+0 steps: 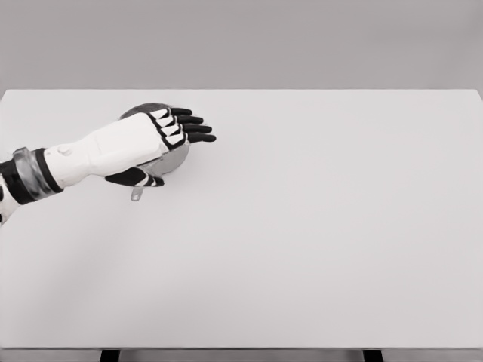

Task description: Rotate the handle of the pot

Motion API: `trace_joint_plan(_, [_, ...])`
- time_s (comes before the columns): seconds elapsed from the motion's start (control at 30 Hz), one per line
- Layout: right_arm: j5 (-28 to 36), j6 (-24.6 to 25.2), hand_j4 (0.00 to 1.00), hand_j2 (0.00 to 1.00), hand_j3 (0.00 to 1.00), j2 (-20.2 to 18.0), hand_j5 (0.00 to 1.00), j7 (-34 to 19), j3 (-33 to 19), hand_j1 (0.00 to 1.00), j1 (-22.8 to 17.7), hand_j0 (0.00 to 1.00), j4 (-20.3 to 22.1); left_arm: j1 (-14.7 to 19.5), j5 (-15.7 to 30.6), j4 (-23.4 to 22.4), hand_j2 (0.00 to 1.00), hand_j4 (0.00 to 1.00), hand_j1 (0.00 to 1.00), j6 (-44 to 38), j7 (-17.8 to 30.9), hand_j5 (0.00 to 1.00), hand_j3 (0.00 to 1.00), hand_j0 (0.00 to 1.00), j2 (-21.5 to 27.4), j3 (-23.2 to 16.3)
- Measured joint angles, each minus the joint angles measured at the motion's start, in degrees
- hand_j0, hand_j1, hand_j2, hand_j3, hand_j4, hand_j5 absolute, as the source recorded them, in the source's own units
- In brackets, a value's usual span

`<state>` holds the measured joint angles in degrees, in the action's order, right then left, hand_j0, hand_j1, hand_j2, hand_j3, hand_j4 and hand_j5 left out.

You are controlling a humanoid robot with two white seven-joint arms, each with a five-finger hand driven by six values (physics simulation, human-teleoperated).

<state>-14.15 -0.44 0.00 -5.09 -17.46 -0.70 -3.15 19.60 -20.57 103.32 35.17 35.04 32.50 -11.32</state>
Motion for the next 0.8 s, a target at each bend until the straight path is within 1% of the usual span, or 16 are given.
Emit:
trace_joint_plan(0.1, [0.0, 0.0, 1.00, 1.00, 1.00, 0.0, 1.00, 0.0, 0.0, 1.00, 0.0, 1.00, 0.0, 0.8, -0.3, 0.0, 1.00, 1.00, 1.00, 0.0, 0.0, 1.00, 1.00, 1.00, 0.3, -2.8])
trace_joint_plan(0.2, [0.0, 0.0, 1.00, 1.00, 1.00, 0.0, 1.00, 0.0, 0.0, 1.00, 0.0, 1.00, 0.0, 1.5, -2.8, 0.0, 1.00, 1.00, 1.00, 0.0, 0.0, 1.00, 1.00, 1.00, 0.4, -4.2])
trace_joint_plan(0.3, [0.0, 0.0, 1.00, 1.00, 1.00, 0.0, 1.00, 0.0, 0.0, 1.00, 0.0, 1.00, 0.0, 2.6, -6.2, 0.0, 1.00, 1.00, 1.00, 0.0, 0.0, 1.00, 1.00, 1.00, 0.3, -4.7])
trace_joint_plan(0.57, [0.0, 0.0, 1.00, 1.00, 1.00, 0.0, 1.00, 0.0, 0.0, 1.00, 0.0, 1.00, 0.0, 3.4, -14.6, -0.1, 1.00, 1.00, 1.00, 0.0, 0.0, 1.00, 1.00, 1.00, -0.2, -5.5])
trace_joint_plan(0.67, [0.0, 0.0, 1.00, 1.00, 1.00, 0.0, 1.00, 0.0, 0.0, 1.00, 0.0, 1.00, 0.0, 3.5, -16.0, 0.0, 1.00, 1.00, 1.00, 0.0, 0.0, 1.00, 1.00, 1.00, -0.4, -6.5])
trace_joint_plan(0.8, [0.0, 0.0, 1.00, 1.00, 1.00, 0.0, 1.00, 0.0, 0.0, 1.00, 0.0, 1.00, 0.0, 4.4, -16.8, 0.0, 1.00, 1.00, 1.00, 0.0, 0.0, 1.00, 1.00, 1.00, -0.7, -8.7])
